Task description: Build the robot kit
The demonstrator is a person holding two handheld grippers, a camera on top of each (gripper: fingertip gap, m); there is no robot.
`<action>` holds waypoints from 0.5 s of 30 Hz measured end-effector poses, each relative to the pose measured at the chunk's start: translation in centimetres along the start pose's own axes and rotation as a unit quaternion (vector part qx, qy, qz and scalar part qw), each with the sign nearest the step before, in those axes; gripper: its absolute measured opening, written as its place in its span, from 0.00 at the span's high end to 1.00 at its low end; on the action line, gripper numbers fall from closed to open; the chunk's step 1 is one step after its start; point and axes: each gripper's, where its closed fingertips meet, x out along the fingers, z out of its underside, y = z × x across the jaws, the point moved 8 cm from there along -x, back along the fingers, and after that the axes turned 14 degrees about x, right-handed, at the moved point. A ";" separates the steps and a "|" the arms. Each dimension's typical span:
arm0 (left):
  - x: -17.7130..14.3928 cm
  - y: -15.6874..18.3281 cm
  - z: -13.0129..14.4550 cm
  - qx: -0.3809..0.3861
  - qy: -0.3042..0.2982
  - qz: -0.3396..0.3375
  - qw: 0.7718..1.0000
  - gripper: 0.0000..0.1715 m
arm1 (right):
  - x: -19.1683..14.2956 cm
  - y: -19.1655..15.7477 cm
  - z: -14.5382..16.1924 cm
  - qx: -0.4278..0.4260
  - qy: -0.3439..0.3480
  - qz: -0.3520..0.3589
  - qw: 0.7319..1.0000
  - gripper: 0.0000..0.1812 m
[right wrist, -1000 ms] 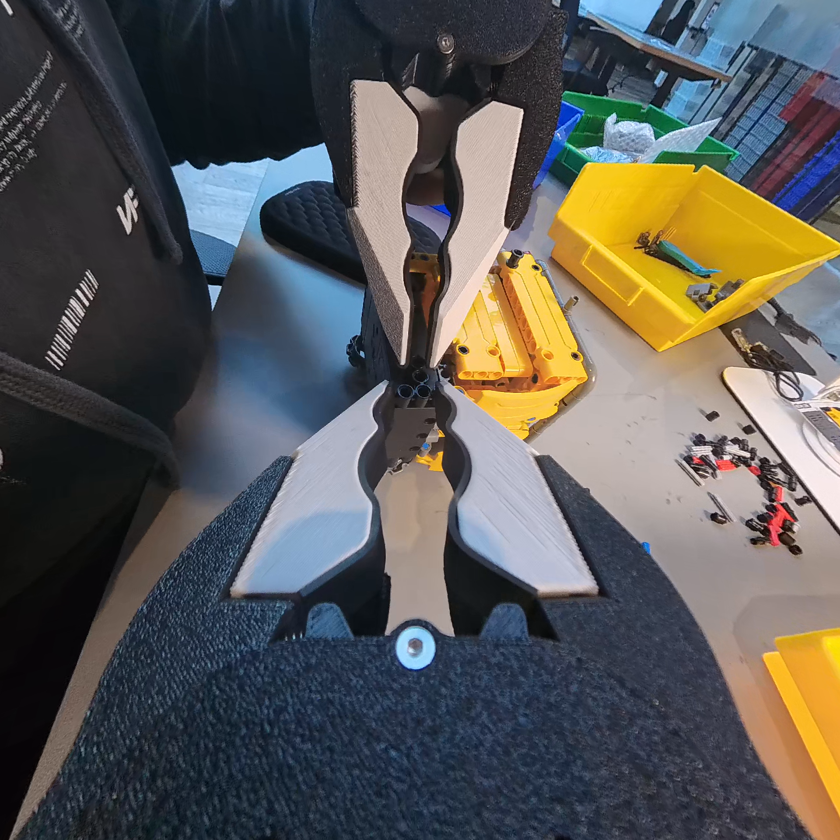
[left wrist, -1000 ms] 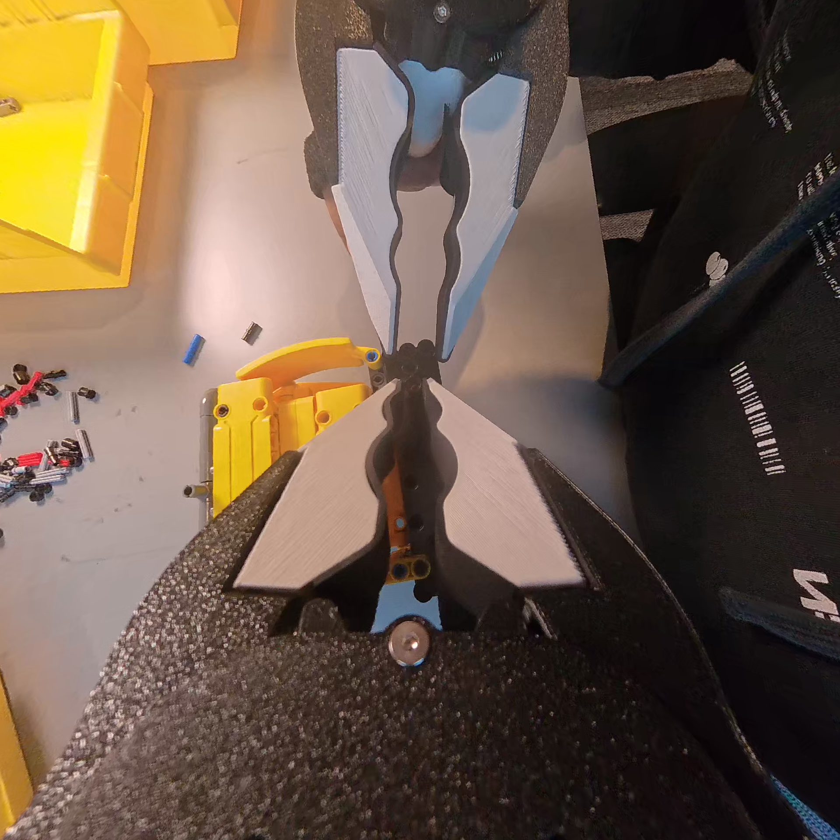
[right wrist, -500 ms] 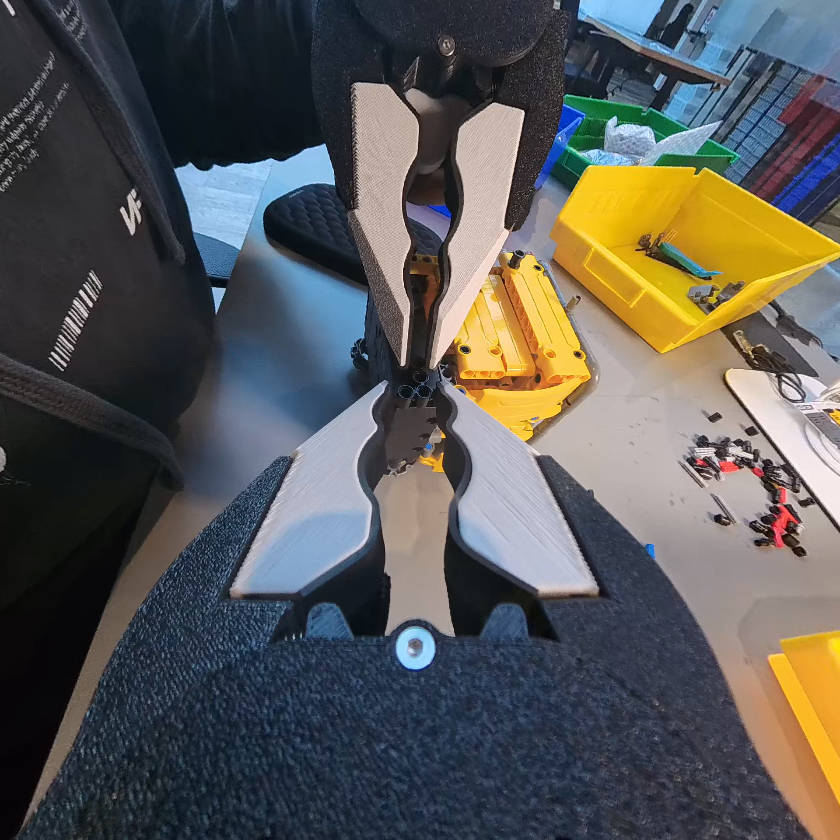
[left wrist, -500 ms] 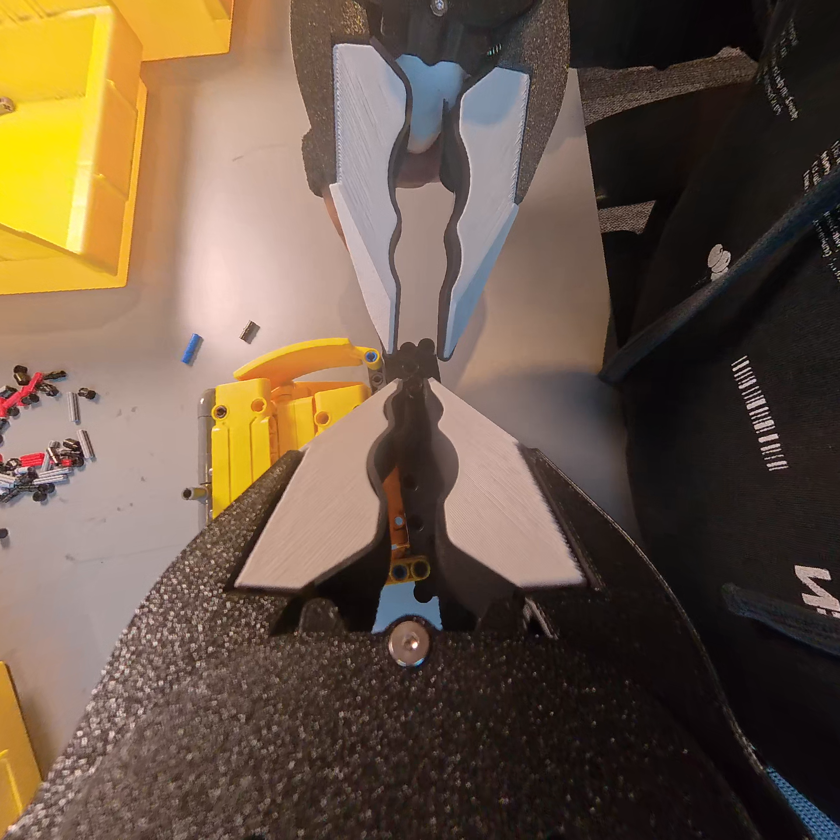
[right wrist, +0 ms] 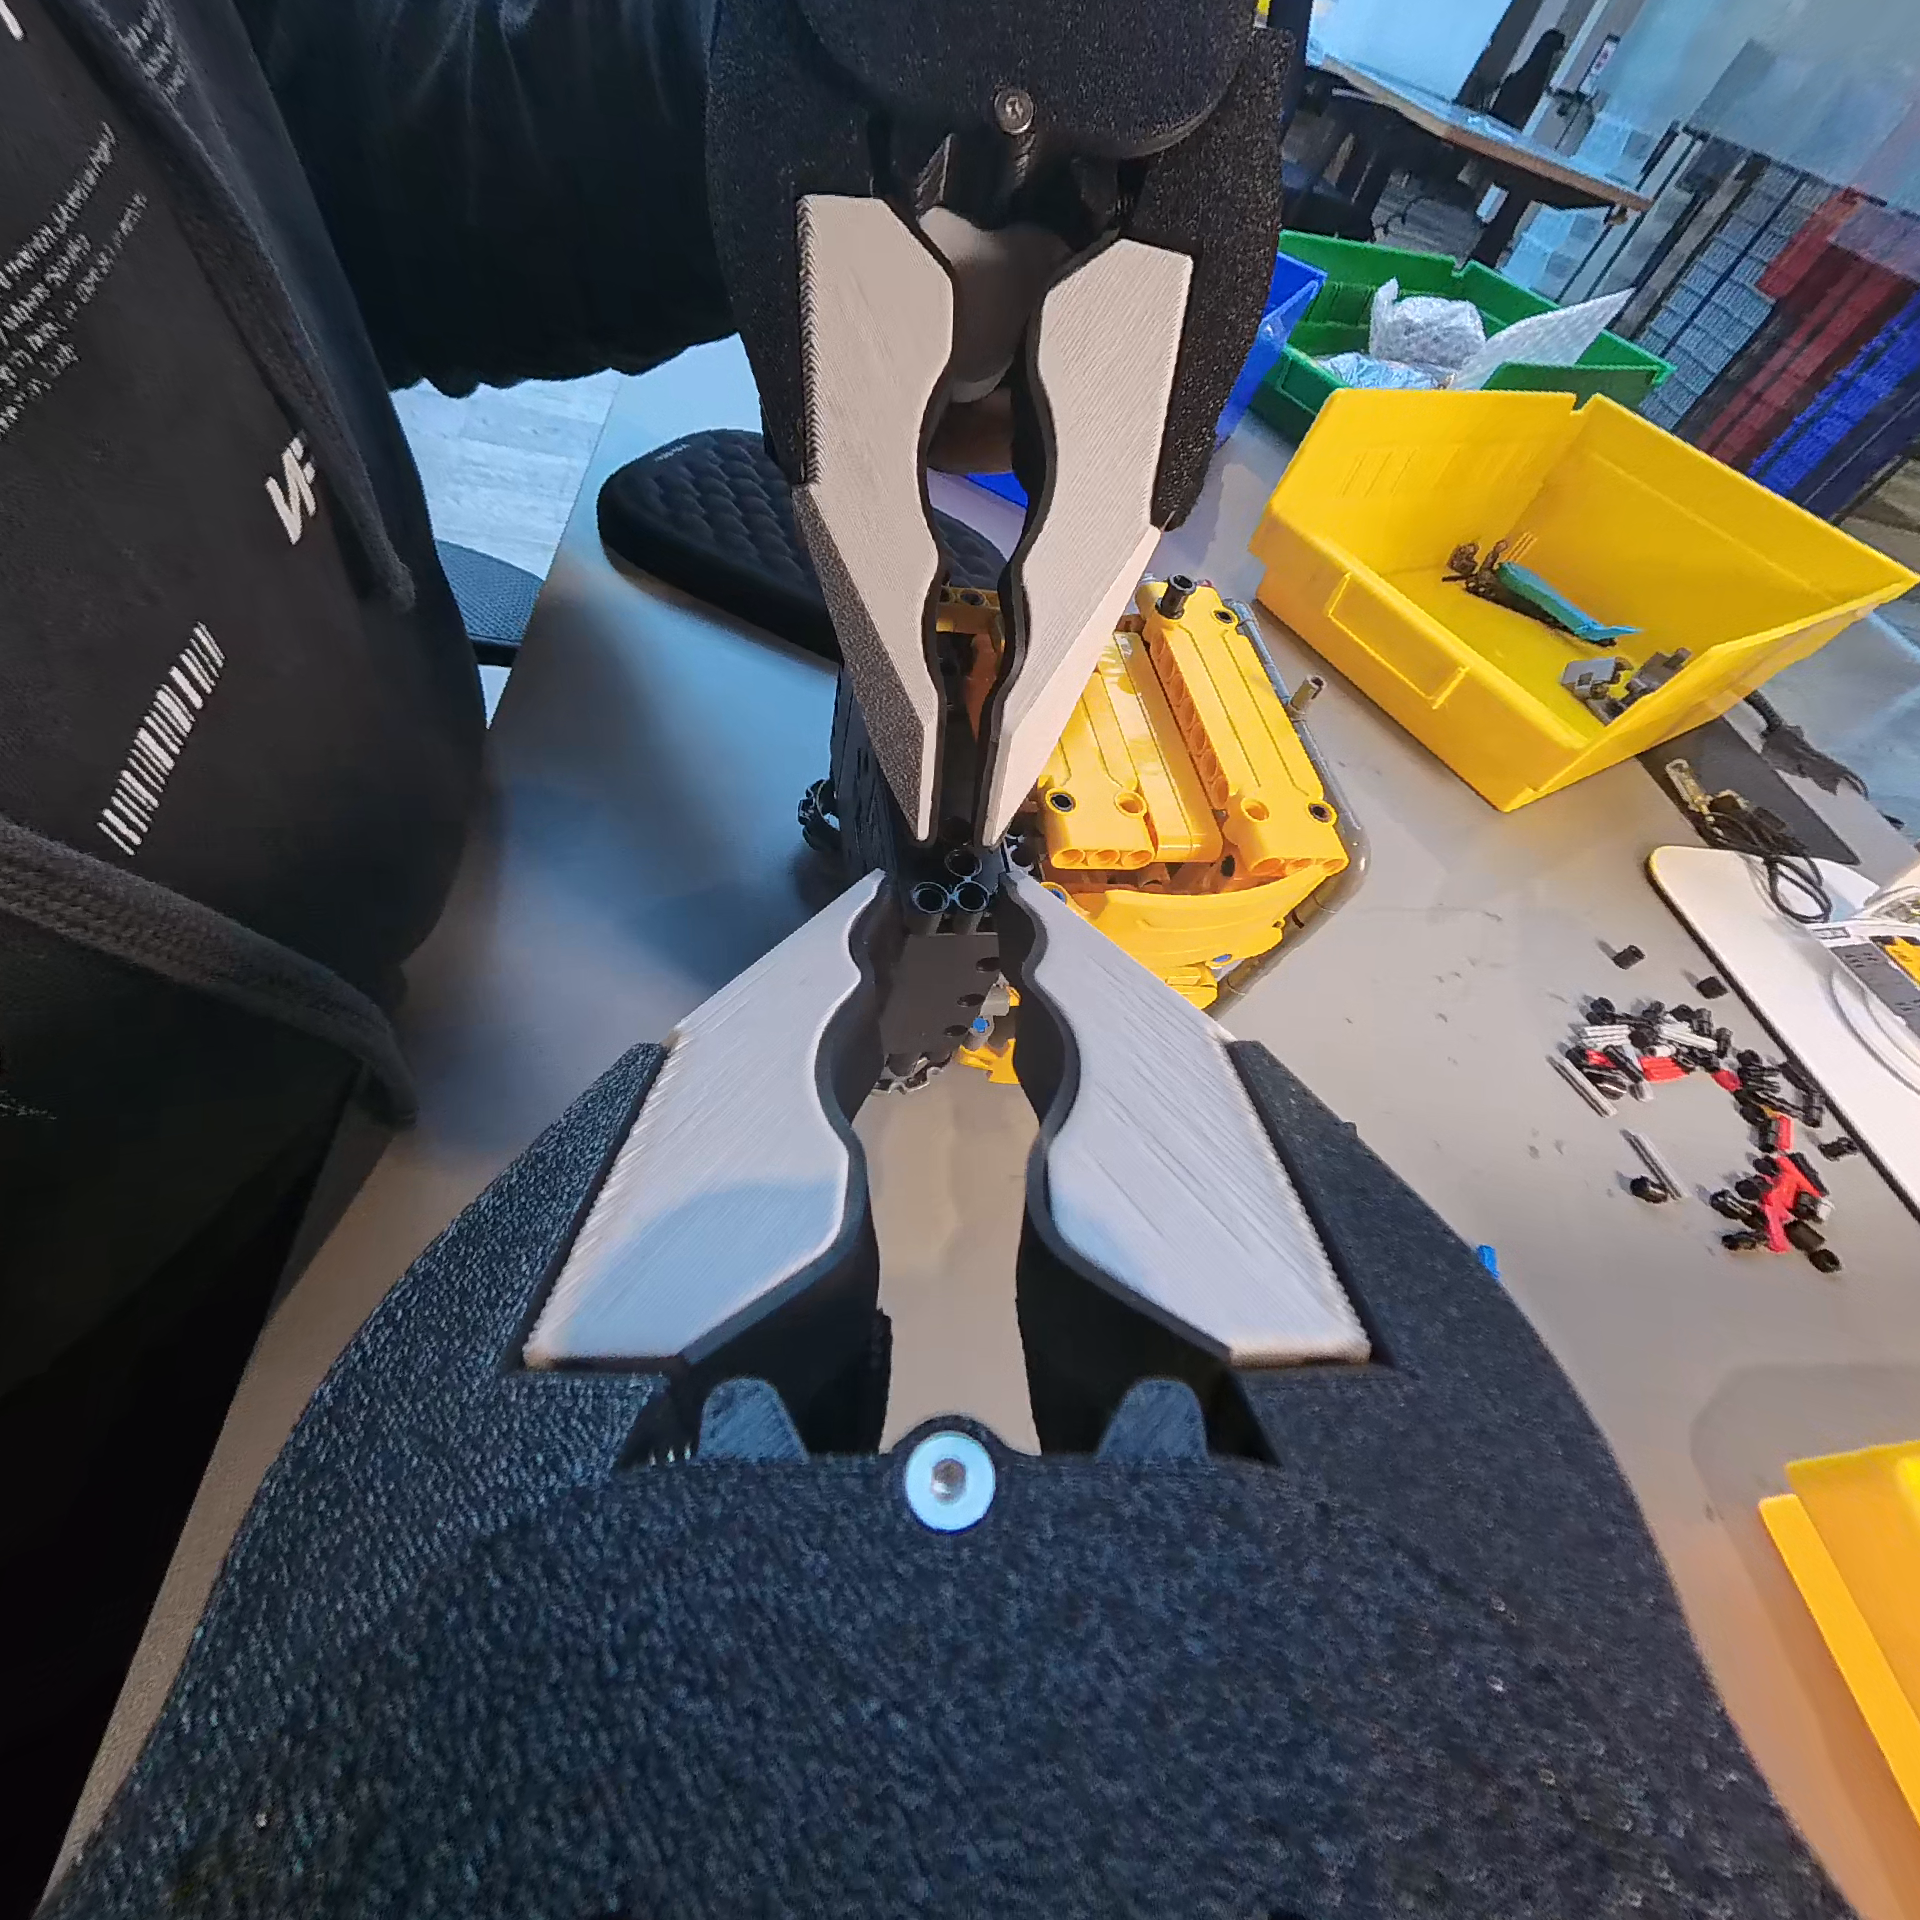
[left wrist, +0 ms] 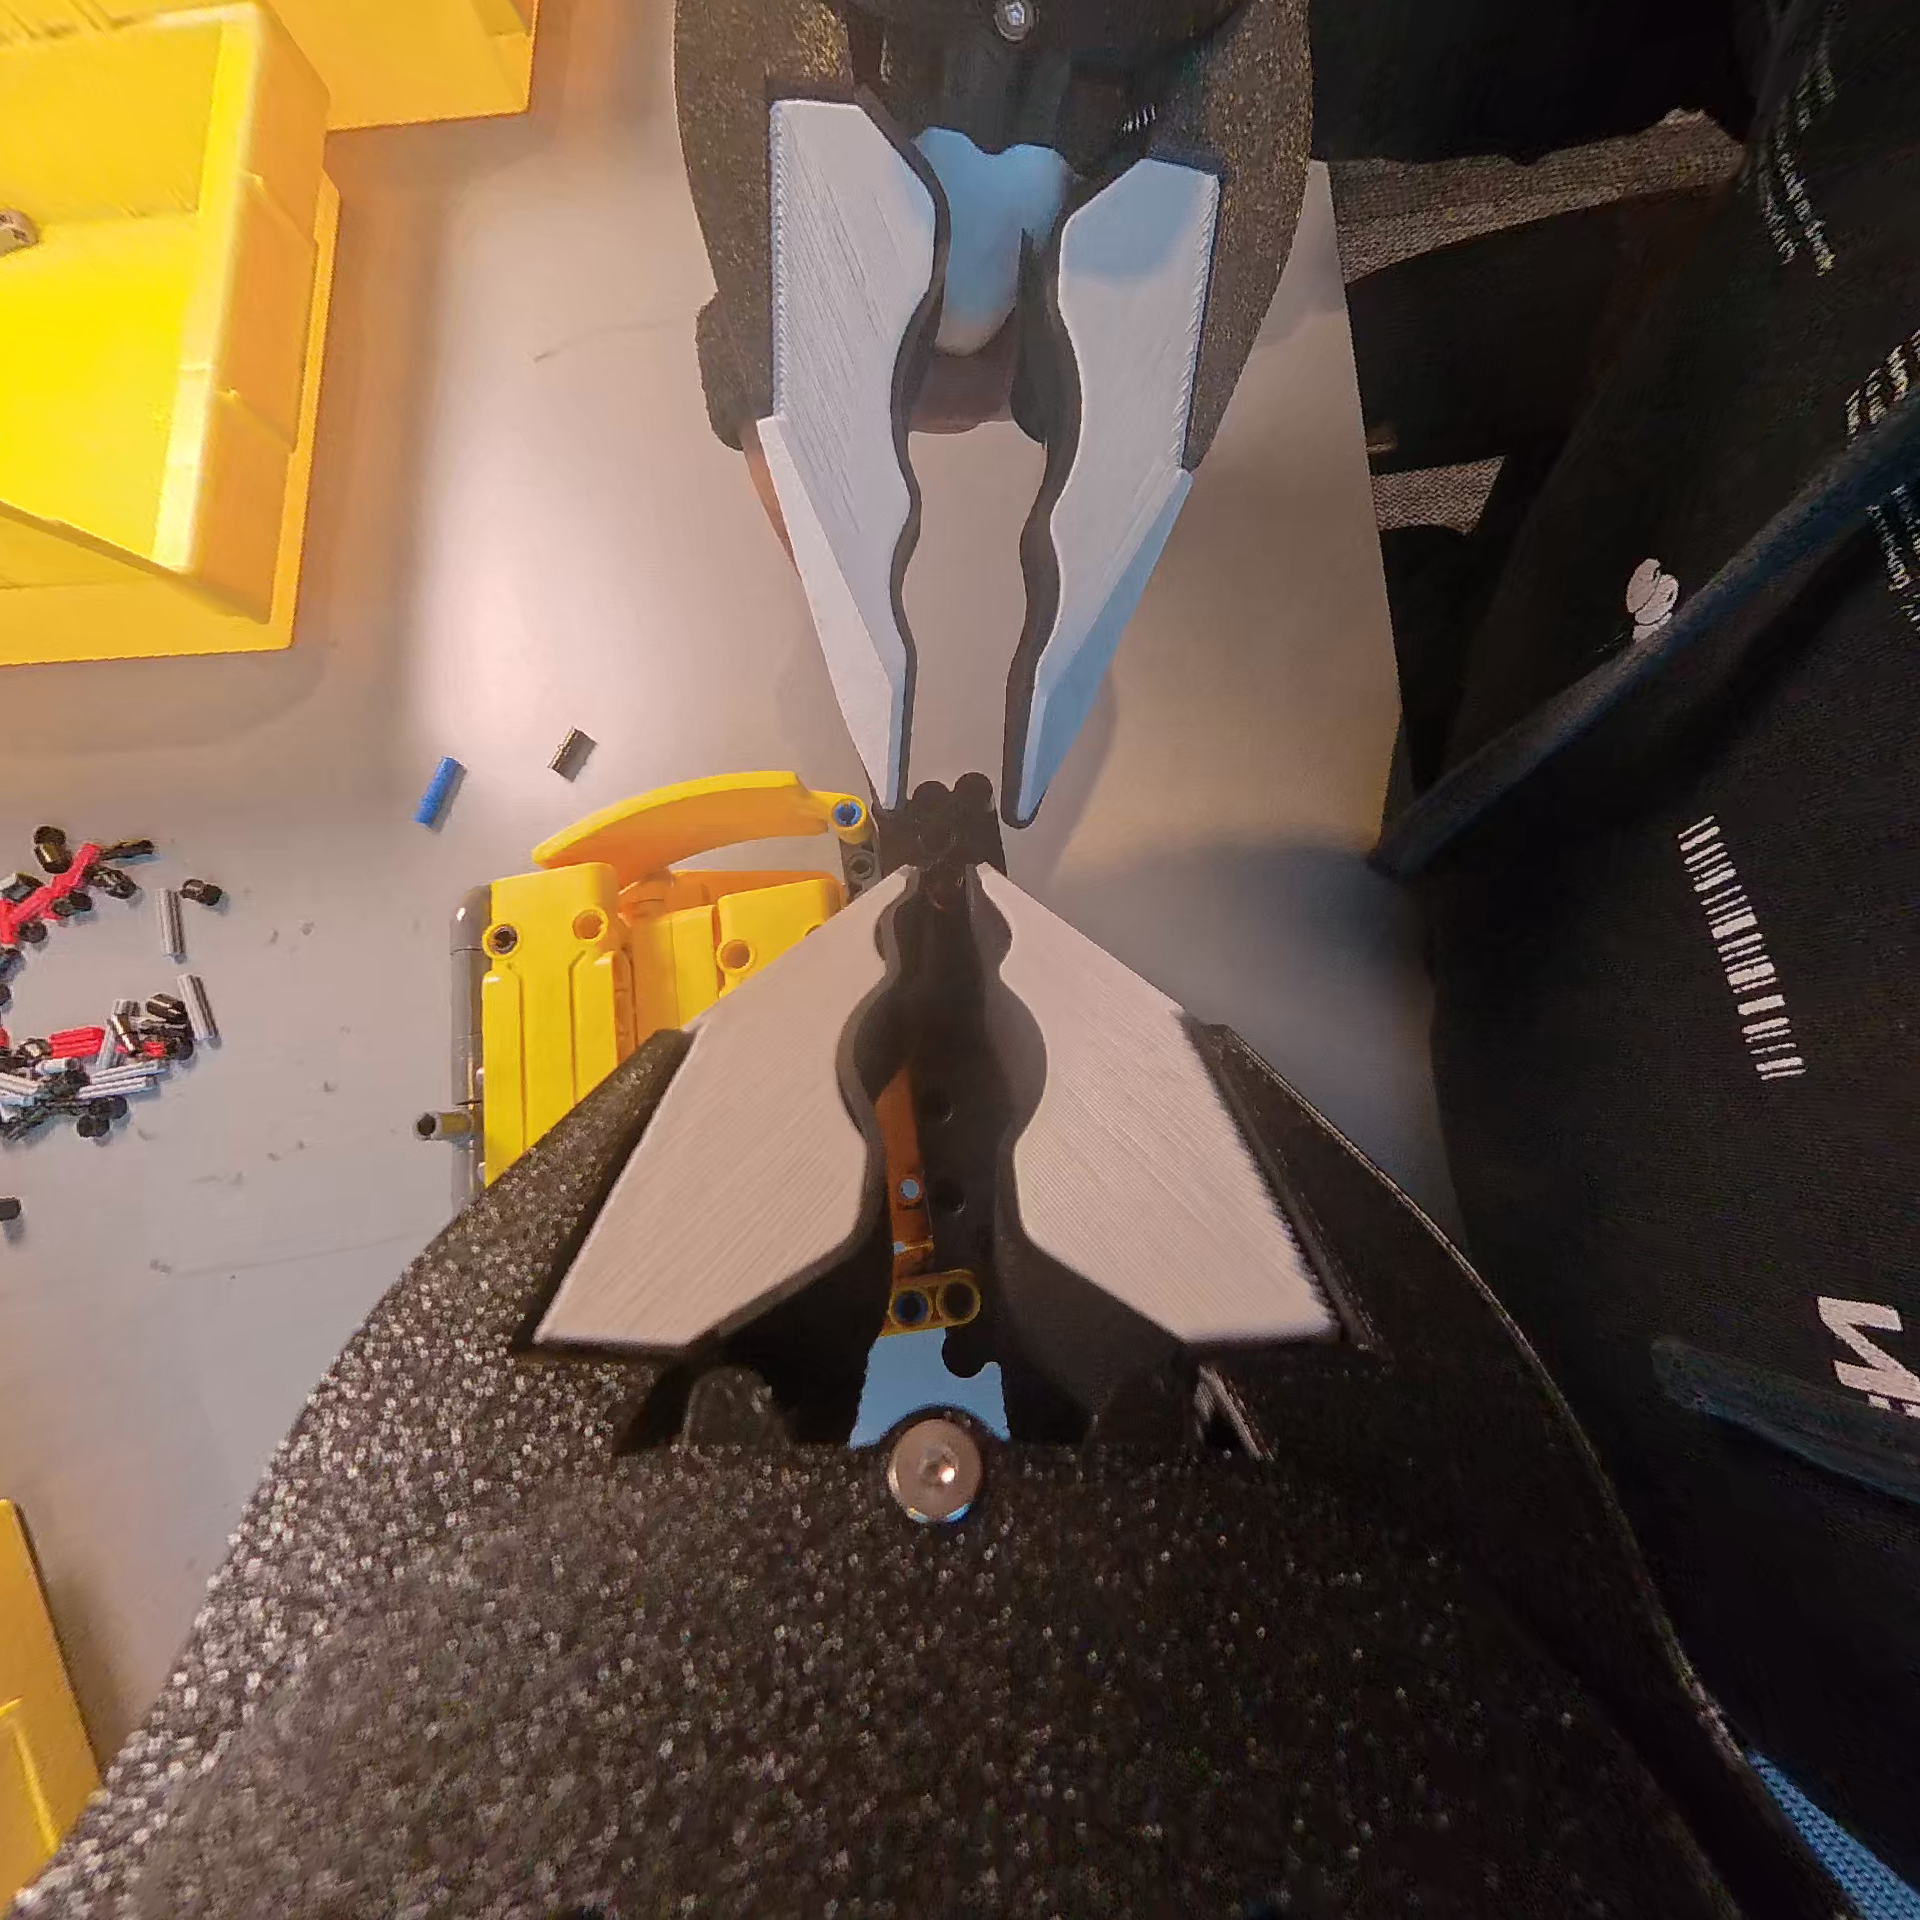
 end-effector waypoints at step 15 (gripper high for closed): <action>0.0 0.0 0.0 -0.002 -0.003 0.003 1.000 0.97 | 0.0 0.0 0.0 0.000 0.001 0.000 1.000 0.89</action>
